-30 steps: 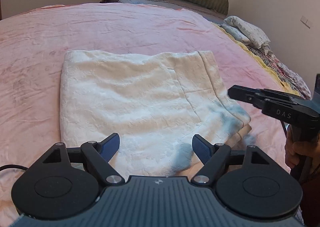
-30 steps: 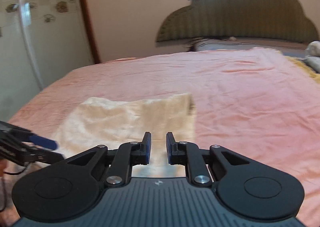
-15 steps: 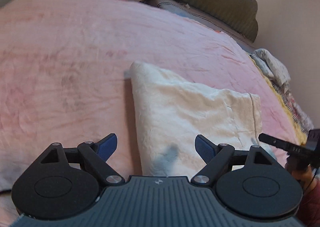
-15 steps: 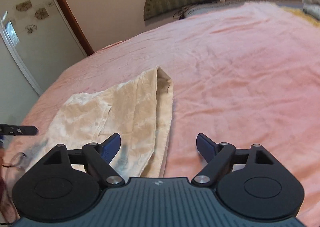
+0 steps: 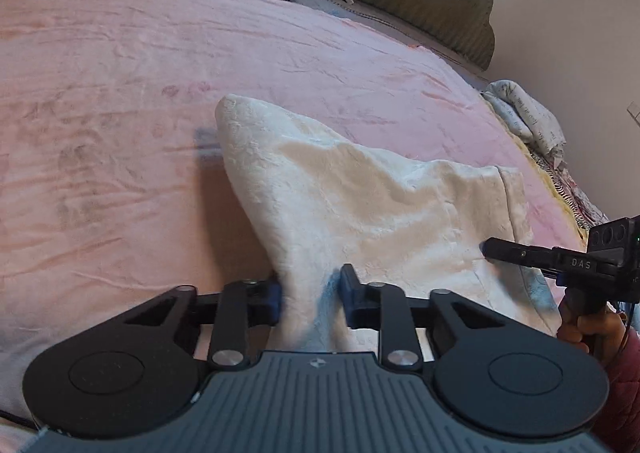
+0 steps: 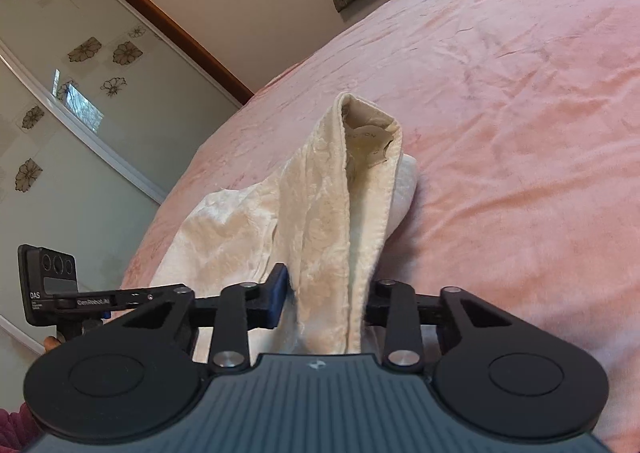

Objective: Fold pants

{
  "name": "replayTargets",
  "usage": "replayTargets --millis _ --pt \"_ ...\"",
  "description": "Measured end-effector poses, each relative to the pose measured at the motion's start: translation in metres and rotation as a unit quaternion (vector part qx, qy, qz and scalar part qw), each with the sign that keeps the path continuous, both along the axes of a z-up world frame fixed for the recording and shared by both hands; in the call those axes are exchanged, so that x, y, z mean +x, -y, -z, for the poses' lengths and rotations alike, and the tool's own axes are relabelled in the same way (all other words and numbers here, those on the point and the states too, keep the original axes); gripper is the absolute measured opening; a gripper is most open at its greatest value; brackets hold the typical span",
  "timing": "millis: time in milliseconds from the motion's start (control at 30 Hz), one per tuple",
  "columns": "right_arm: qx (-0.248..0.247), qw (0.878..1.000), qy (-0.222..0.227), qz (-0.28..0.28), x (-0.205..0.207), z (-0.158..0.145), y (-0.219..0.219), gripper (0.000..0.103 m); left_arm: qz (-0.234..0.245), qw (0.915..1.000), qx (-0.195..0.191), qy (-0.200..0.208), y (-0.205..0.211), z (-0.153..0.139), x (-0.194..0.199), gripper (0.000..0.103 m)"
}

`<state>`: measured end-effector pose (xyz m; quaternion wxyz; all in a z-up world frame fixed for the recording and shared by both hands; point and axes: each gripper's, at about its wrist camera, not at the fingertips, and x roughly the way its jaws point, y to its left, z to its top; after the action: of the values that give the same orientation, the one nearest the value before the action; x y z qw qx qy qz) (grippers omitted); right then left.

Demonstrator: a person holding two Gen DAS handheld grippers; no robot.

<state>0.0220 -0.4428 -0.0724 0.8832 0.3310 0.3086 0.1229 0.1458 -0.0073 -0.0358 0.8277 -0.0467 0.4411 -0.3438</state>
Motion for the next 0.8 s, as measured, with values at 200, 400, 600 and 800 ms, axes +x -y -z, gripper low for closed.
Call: replayTargets --millis 200,400,600,800 --pt "-0.067 0.996 0.059 -0.022 0.002 -0.047 -0.027 0.019 -0.011 0.998 -0.001 0.062 -0.014 -0.036 -0.014 0.007" --pt "-0.133 0.983 0.116 -0.06 0.054 -0.097 -0.05 0.019 -0.044 0.9879 0.027 0.146 -0.017 -0.077 0.016 0.007" --pt "-0.135 0.98 0.134 -0.066 0.135 -0.109 -0.065 0.019 -0.087 0.9817 0.075 0.152 -0.013 -0.079 0.085 0.007" --pt "-0.155 0.984 0.07 -0.06 0.203 -0.065 -0.081 0.021 -0.125 0.9796 0.124 0.096 -0.009 -0.028 0.136 0.007"
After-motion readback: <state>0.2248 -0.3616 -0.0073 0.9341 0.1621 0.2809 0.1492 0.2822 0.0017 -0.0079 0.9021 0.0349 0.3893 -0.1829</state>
